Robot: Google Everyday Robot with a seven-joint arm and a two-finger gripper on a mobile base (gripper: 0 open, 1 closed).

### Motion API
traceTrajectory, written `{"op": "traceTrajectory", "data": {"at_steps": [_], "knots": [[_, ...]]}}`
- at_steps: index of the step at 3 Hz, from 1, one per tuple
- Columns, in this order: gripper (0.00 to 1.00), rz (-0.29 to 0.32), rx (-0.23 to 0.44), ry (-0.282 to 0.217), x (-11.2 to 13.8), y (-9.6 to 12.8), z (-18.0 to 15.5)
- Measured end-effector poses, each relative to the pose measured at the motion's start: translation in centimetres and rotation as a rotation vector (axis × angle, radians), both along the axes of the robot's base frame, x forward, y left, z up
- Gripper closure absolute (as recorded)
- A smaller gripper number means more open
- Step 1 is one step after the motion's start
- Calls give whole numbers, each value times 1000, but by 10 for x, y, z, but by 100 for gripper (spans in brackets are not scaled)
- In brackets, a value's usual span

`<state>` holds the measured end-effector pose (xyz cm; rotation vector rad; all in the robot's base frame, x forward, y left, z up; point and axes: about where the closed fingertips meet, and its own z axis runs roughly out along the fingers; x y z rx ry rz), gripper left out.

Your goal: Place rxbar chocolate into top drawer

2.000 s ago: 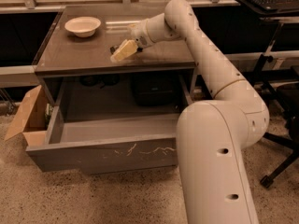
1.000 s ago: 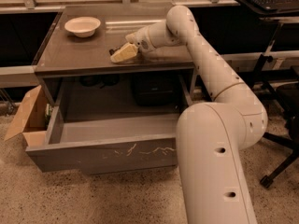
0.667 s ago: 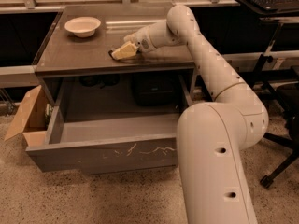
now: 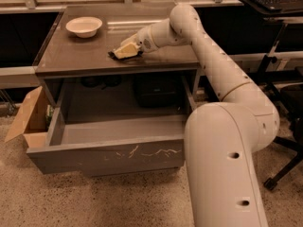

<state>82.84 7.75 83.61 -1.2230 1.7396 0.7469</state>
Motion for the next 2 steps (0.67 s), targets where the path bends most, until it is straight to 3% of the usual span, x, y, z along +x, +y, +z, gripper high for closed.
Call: {"op": "traceTrajectory", "data": {"at_steps": [1, 2], "knots": [[100, 3, -5, -67, -8, 0, 30], [100, 34, 29, -124, -46, 13, 68]]}}
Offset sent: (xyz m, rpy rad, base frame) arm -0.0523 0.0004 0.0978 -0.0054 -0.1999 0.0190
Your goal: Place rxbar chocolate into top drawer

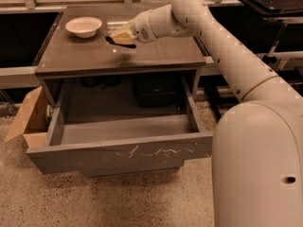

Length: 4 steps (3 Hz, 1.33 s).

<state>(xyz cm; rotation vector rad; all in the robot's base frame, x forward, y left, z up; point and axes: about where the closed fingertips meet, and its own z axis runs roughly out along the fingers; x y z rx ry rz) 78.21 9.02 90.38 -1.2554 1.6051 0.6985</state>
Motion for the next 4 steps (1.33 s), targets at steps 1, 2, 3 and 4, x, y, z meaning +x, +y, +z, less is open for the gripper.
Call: {"op": "traceTrajectory", "data": {"at_steps": [1, 2, 3, 4], "knots": [[100, 0, 0, 0, 0, 0, 0], [100, 63, -15, -1, -27, 5, 2], [100, 110, -14, -29, -69, 4, 18], [100, 152, -4, 36, -116, 6, 5]]}}
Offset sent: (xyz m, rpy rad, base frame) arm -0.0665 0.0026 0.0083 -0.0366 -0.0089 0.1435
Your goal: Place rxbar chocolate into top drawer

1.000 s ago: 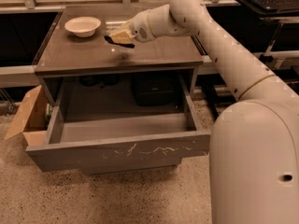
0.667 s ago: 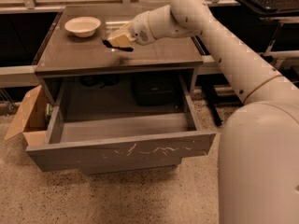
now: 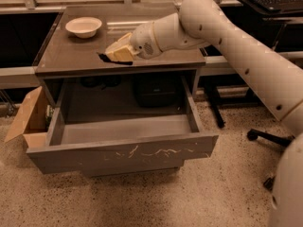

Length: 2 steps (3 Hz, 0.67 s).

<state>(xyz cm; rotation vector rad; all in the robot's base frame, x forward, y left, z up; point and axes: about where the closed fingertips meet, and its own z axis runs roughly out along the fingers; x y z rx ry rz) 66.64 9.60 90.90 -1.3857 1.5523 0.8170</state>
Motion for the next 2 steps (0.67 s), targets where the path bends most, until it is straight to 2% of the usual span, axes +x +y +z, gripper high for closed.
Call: {"op": "traceTrajectory", "data": {"at_steps": [1, 2], "knots": [[100, 23, 9, 141, -35, 6, -48], [96, 9, 20, 244, -45, 7, -99]]}}
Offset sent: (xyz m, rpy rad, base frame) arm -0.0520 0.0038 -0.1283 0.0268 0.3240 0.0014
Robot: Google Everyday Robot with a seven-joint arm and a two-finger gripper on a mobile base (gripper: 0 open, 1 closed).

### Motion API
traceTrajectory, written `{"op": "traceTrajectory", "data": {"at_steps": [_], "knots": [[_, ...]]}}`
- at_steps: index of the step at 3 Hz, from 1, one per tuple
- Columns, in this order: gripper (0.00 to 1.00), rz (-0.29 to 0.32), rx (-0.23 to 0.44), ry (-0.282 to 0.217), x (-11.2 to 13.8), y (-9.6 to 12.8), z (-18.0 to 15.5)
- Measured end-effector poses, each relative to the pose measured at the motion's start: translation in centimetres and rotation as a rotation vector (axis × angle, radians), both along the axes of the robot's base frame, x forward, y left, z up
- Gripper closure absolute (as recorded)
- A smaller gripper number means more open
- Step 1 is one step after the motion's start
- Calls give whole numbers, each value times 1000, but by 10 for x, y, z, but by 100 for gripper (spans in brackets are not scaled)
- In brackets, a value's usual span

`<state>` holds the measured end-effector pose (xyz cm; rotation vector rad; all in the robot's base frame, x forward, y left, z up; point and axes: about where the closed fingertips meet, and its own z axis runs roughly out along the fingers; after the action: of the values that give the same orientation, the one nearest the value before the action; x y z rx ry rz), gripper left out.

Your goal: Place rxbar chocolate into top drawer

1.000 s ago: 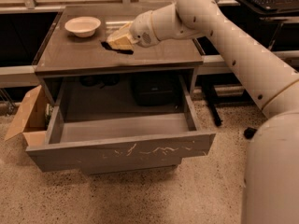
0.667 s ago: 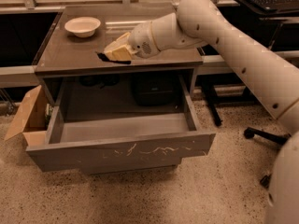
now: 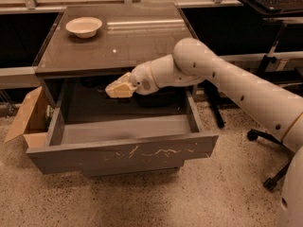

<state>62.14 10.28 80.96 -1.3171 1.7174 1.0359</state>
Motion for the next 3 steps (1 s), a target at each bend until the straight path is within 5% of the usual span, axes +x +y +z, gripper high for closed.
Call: {"op": "traceTrajectory", "data": {"at_steps": [3], "knots": [[19, -119, 17, 43, 12, -12, -56]]}}
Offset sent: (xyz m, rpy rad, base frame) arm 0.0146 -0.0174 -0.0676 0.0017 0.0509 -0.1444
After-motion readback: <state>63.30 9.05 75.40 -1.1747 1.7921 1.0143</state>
